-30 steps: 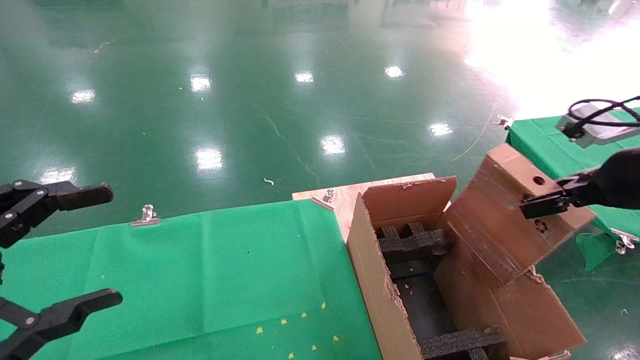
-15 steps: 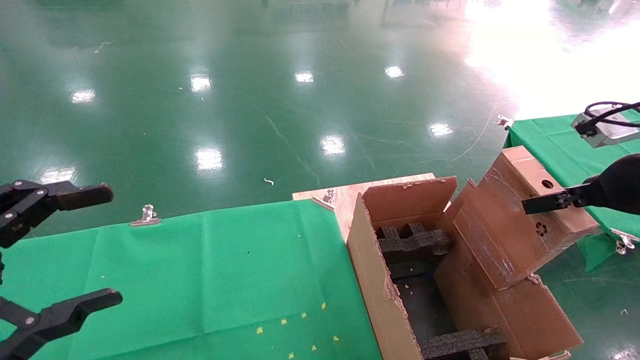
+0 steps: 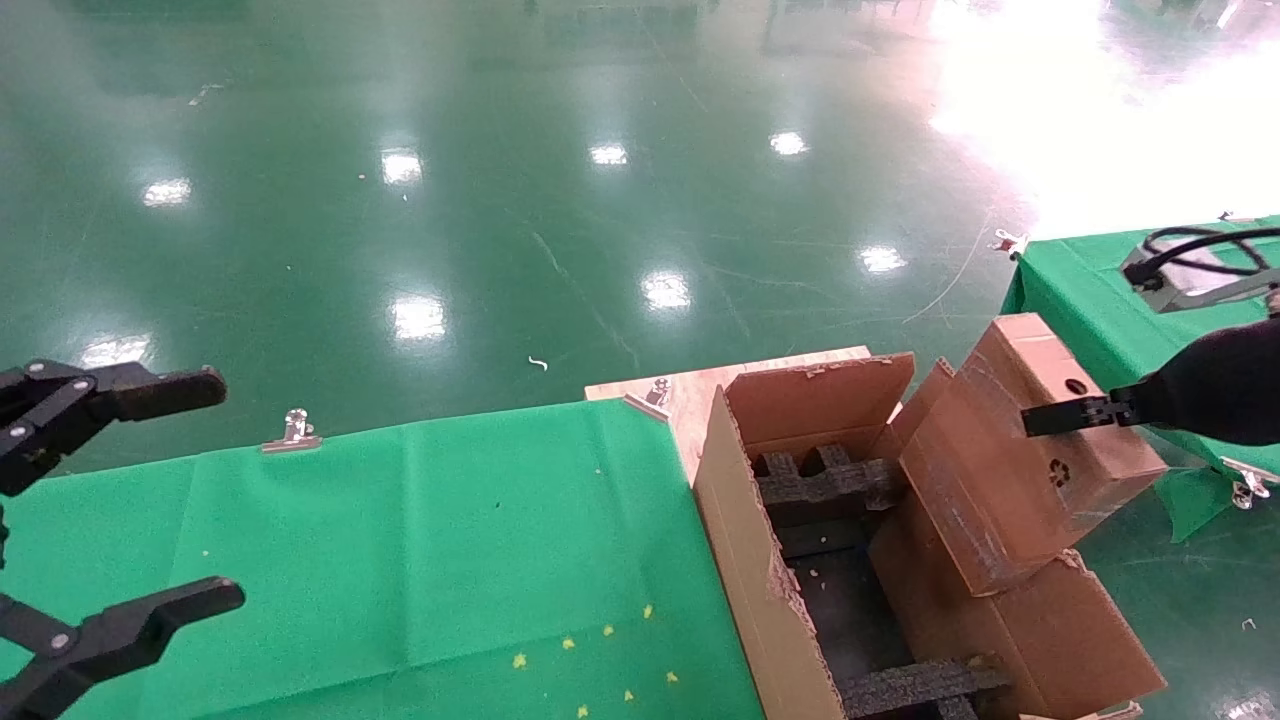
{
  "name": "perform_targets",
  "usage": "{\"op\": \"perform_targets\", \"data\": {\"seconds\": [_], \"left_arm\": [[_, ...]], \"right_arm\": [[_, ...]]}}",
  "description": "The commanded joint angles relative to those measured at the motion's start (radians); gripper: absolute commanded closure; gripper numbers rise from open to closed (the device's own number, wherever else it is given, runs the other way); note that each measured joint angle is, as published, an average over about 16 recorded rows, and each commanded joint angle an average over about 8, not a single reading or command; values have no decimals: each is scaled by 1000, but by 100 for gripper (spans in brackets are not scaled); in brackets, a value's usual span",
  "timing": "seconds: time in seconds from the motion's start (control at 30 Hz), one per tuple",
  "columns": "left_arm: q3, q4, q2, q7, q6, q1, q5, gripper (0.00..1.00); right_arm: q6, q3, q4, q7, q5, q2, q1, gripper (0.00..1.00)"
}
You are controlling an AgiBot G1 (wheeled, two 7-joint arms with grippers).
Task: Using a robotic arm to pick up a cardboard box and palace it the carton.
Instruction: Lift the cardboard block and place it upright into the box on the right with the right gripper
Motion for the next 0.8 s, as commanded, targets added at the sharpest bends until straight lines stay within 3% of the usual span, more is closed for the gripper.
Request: {"op": "perform_targets", "data": {"seconds": [0.03, 0.8], "left_arm": [[0, 0, 0, 0, 0, 0, 0, 0], [0, 0, 0, 0, 0, 0, 0, 0]], "right_arm": [[16, -8, 3, 23, -6, -4, -16, 100], [224, -85, -1, 112, -64, -63, -197, 100]]}}
